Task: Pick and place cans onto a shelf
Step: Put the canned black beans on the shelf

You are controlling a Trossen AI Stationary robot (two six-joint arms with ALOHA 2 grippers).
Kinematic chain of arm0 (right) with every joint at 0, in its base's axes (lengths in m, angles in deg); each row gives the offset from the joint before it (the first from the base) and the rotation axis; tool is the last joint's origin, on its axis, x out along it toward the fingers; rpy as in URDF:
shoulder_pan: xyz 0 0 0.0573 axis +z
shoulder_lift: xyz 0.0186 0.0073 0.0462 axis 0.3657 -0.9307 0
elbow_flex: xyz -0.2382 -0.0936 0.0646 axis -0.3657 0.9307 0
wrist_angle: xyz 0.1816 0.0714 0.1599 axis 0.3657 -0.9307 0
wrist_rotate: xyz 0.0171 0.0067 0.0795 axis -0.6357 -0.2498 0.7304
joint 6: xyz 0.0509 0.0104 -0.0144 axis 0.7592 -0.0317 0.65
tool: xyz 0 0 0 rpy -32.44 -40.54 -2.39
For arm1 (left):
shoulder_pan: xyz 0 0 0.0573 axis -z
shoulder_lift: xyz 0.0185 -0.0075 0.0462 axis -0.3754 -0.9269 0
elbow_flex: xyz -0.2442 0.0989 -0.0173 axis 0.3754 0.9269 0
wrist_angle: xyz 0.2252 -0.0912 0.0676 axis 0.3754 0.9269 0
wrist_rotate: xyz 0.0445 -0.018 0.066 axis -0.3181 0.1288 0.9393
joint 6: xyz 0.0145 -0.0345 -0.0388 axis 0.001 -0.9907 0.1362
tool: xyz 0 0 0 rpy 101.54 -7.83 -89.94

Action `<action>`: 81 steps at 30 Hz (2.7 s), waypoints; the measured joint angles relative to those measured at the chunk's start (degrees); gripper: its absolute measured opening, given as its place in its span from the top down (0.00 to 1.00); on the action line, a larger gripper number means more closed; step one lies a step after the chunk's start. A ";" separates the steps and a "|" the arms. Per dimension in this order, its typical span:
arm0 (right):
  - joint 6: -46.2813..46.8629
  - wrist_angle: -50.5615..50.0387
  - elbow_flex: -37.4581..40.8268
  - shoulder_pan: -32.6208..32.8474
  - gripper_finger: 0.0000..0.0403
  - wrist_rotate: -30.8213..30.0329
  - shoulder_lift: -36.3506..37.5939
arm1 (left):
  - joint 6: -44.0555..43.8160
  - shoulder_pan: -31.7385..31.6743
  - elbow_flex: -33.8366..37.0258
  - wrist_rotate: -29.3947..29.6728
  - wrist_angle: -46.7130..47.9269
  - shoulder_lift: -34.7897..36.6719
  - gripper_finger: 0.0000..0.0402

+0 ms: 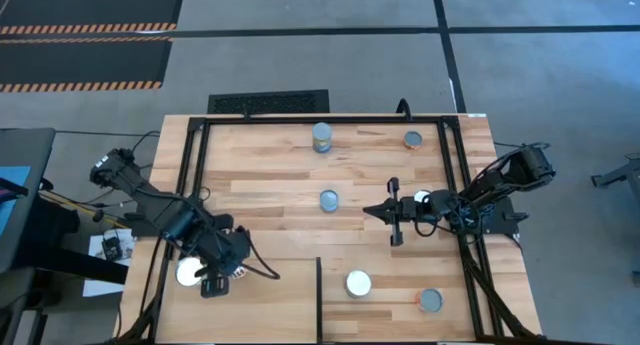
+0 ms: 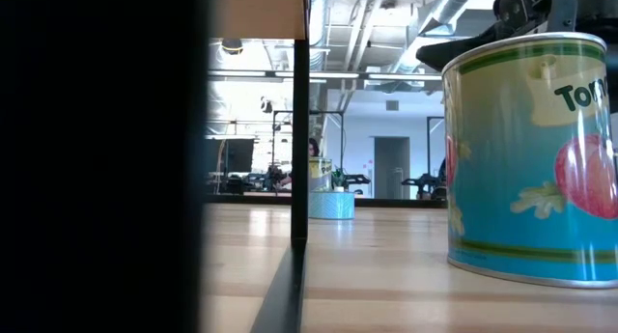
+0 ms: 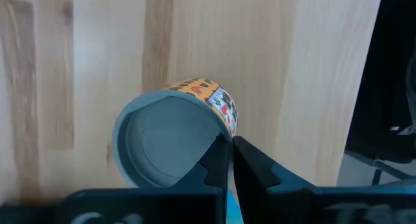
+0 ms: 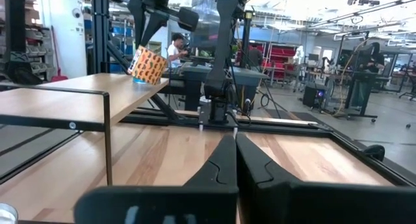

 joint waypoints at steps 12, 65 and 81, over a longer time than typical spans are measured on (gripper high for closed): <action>1.38 -1.77 0.00 0.02 0.99 -0.03 0.00 | -2.68 1.05 0.00 -0.34 -2.30 -0.15 1.00; 1.41 -2.14 -0.07 0.07 0.99 0.03 0.02 | -1.54 2.23 0.02 -6.28 0.47 -4.59 0.99; 1.41 -2.14 -0.07 0.07 0.99 0.05 0.02 | -1.55 2.23 0.02 -7.13 -1.55 -4.59 0.99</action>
